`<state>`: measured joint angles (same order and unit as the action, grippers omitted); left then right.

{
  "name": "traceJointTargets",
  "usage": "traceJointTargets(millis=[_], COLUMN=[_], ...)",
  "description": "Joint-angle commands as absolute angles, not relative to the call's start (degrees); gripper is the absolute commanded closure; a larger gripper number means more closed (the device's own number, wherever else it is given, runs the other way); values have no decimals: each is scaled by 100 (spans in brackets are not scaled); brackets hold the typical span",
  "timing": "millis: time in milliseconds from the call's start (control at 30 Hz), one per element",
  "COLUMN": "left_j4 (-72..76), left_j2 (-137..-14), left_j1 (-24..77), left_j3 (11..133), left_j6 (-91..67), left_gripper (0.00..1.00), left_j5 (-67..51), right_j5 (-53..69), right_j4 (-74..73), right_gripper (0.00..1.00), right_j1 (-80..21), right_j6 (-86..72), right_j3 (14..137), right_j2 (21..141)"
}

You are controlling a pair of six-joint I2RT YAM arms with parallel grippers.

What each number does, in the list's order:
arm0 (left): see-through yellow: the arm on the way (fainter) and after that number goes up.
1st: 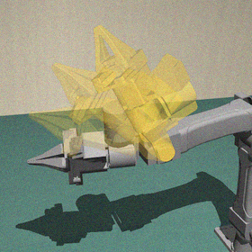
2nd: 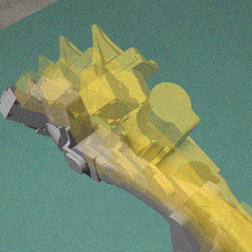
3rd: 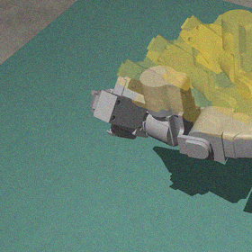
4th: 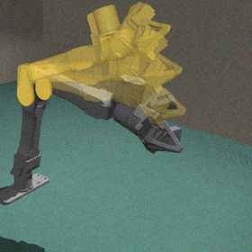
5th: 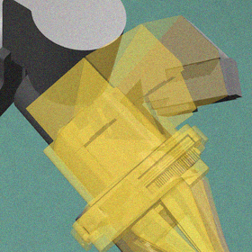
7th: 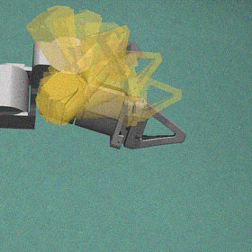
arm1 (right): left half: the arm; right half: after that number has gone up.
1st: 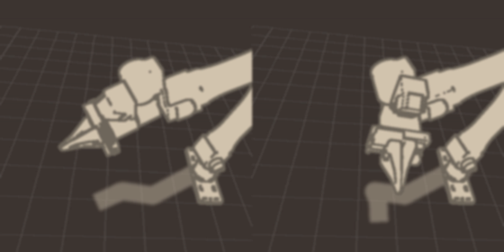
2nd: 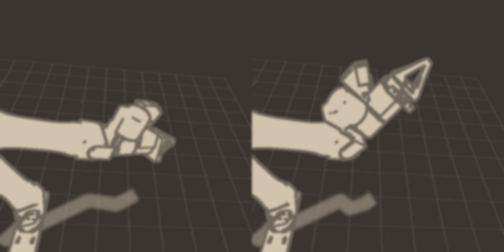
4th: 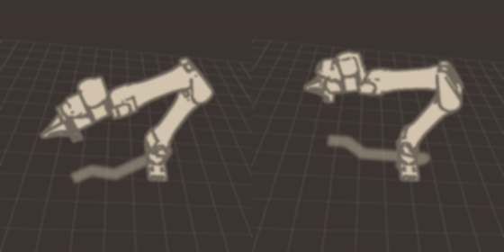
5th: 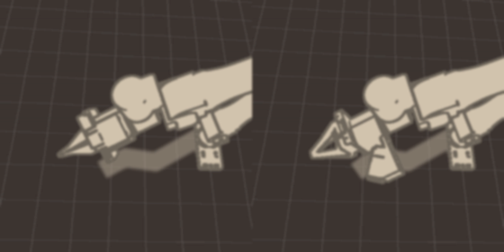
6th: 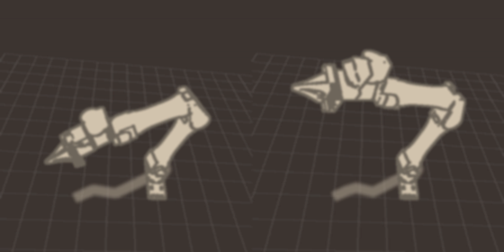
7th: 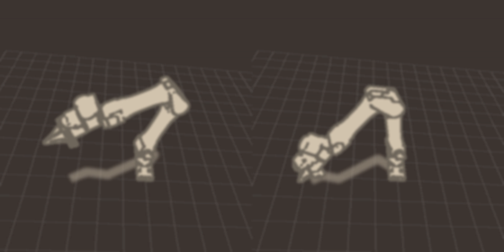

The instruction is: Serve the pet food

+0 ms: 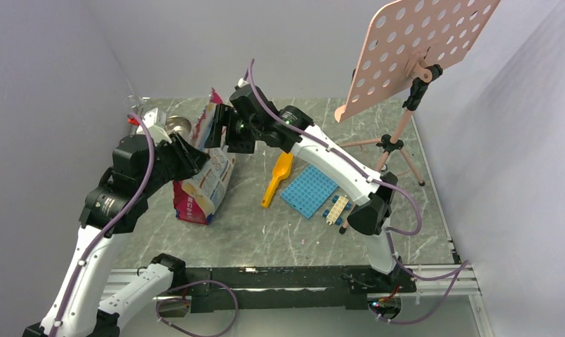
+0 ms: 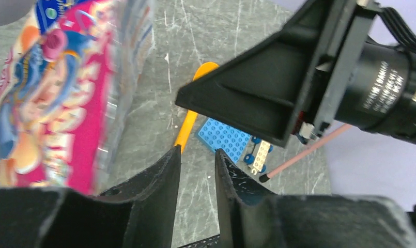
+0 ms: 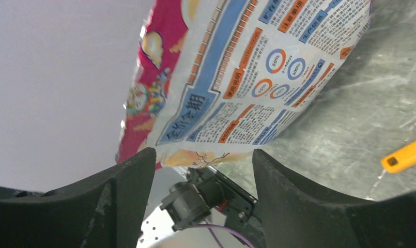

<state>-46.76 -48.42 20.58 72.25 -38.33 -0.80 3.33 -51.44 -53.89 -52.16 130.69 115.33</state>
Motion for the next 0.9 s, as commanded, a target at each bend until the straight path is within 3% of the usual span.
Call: traceJointTargets(millis=[0, 100, 233, 433, 700, 800, 867], left_j4=[-4573, -4692, -5093, -5721, -6097, -6063, -6028], left_j2=[-4810, -4730, -4533, -4584, -4573, -4373, -4320], left_j1=[1946, 1927, 1925, 1871, 1758, 1750, 1749], left_j3=[7442, 7605, 8013, 8343, 8187, 8037, 8001], left_j6=[-3363, -3200, -2979, -3367, -3911, -3952, -3859], left_gripper=[62, 62, 64, 49, 48, 49, 49], left_j5=[-549, -420, 660, 2481, 2950, 2885, 2733], right_j5=[448, 477, 411, 473, 805, 966, 994], right_j4=[-5200, -5094, -5041, -4352, -3501, -3601, -3545], right_gripper=[30, 30, 25, 22, 25, 33, 51], right_j1=[-5413, -5436, -5448, -5682, -5947, -5955, -5972], right_j6=[-5348, -5312, -5212, -5279, -5494, -5522, -5483], right_j3=[13549, 13520, 13445, 13279, 13275, 13416, 13253], right_j2=[11818, 11807, 11701, 11608, 11969, 12152, 12061])
